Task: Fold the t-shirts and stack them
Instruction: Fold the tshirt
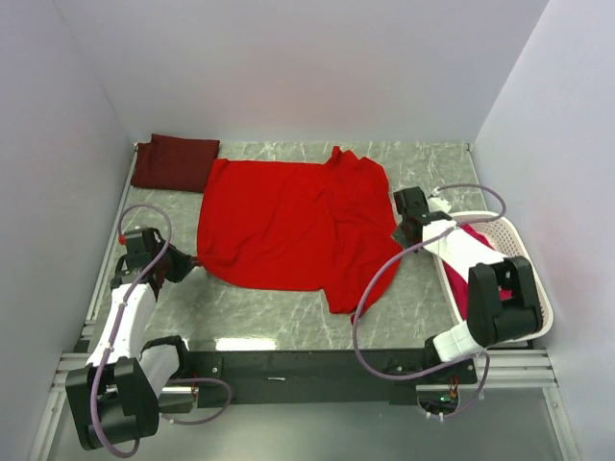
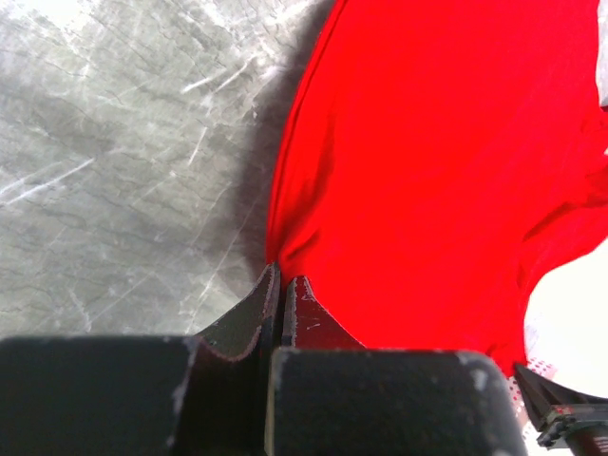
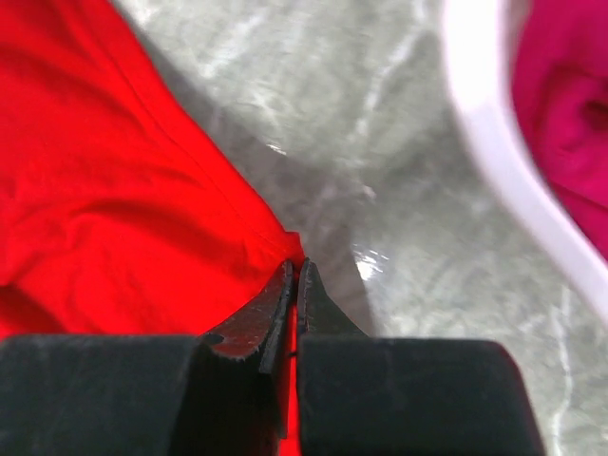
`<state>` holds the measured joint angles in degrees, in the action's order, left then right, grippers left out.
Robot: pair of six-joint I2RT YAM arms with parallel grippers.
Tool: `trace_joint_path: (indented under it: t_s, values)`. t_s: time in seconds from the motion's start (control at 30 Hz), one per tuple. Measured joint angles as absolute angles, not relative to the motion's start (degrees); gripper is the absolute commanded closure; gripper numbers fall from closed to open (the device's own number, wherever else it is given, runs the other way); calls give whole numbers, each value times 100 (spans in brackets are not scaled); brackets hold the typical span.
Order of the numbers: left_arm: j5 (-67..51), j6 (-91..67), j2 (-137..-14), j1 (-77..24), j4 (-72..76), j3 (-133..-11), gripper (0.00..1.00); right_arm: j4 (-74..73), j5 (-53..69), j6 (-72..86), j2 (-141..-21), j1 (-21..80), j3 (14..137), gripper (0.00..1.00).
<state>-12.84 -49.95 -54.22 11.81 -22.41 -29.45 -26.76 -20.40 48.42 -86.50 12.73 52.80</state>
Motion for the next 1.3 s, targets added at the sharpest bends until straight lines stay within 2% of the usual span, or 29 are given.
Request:
trace_joint_path:
  t_s: [0.33, 0.37, 0.4, 0.5, 0.6, 0.73, 0.83, 1.03, 1.3]
  values:
    - [-1354, -4921, -5424, 1267, -2556, -3041, 99, -2827, -2053, 5140, -7752, 1236, 4099, 100]
    - [-1343, -4923, -5424, 1275, -2622, -3059, 99, -2875, -2058, 5164, -7636, 1236, 4027, 98]
    - [-1330, -4923, -5424, 1282, -2652, -3070, 99, -2910, -2056, 5172, -7553, 1238, 3988, 81]
    - [-1317, -4923, -5422, 1317, -2764, -3096, 92, -3013, -2080, 5225, -7290, 1236, 3962, 55]
    - [-1321, -4925, -5422, 1332, -2816, -3096, 87, -3142, -2099, 5140, -7030, 1240, 3979, 46]
    - [-1326, -4934, -5426, 1356, -2840, -3096, 85, -3433, -2167, 5065, -6523, 1538, 4053, 45]
    - [-1321, -4945, -5428, 1369, -2840, -3096, 86, -3719, -2279, 5105, -6114, 2161, 4123, 45]
    - [-1214, -5087, -5502, 1369, -2803, -3076, 88, -4281, -2377, 5607, -5642, 4287, 4095, 47]
    - [-1002, -5231, -5535, 1369, -2722, -2985, 89, -4952, -2482, 6997, -5940, 7041, 4036, 47]
